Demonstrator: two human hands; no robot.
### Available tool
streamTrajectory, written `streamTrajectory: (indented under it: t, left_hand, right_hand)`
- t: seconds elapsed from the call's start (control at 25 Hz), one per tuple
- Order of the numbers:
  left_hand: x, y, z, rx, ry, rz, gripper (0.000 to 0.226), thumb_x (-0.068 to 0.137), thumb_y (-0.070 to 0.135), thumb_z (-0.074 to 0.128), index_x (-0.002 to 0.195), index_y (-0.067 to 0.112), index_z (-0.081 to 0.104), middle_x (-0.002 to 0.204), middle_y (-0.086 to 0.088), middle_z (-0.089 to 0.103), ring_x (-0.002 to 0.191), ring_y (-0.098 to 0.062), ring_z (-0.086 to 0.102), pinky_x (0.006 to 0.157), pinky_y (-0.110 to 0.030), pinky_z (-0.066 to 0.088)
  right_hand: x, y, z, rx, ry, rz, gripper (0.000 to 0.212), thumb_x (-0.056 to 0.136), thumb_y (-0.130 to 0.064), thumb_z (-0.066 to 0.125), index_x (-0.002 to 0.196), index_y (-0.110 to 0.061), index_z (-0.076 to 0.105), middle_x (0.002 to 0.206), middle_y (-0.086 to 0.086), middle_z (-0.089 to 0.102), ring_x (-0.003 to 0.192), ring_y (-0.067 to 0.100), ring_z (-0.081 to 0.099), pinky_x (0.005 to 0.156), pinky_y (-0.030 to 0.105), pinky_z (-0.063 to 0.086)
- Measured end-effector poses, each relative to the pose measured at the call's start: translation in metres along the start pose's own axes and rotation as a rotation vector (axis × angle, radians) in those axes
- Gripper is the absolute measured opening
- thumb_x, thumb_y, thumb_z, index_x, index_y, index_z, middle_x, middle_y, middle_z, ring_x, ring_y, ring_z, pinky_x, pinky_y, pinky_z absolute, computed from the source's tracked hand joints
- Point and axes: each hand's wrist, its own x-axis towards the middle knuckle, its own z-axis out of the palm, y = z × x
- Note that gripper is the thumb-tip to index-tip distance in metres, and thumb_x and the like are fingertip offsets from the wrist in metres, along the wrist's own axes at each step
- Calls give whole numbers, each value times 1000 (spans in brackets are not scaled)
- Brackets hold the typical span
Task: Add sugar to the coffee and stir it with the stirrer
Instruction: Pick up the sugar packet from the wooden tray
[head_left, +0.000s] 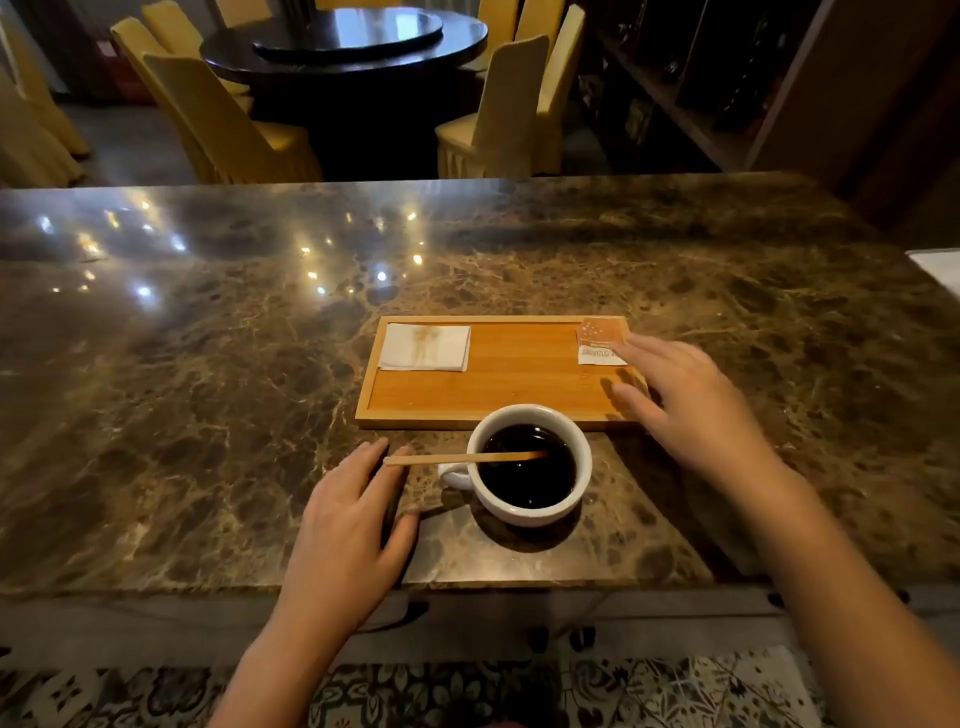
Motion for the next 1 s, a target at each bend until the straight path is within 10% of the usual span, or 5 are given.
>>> streamTrajectory:
  t: [0.4, 0.64, 1.0]
  left_hand:
    - [-2, -2, 7, 32, 63, -16, 49, 85, 40, 42, 123, 14, 56, 136, -9, 50, 128, -24, 41, 103, -40, 32]
    - [-2, -1, 7, 34, 68, -25, 49, 85, 40, 42, 125, 16, 55, 137, -7, 50, 129, -22, 40, 104, -37, 30]
    - [-3, -1, 6, 33, 70, -31, 48, 85, 41, 42, 125, 17, 56, 137, -5, 50, 128, -21, 41, 102, -36, 31]
  right_hand:
    - [50, 14, 35, 145, 152, 139, 16, 80, -30, 66, 92, -18, 68, 111, 5, 64, 111, 24, 51, 93, 45, 40]
    - [72, 27, 33, 253, -57, 268, 65, 77, -35, 70, 133, -16, 43, 138, 14, 42, 127, 30, 37, 103, 45, 34]
    - [63, 28, 39, 454, 127, 264, 24, 76, -28, 71, 94, -13, 67, 114, 6, 59, 109, 22, 50, 88, 35, 42]
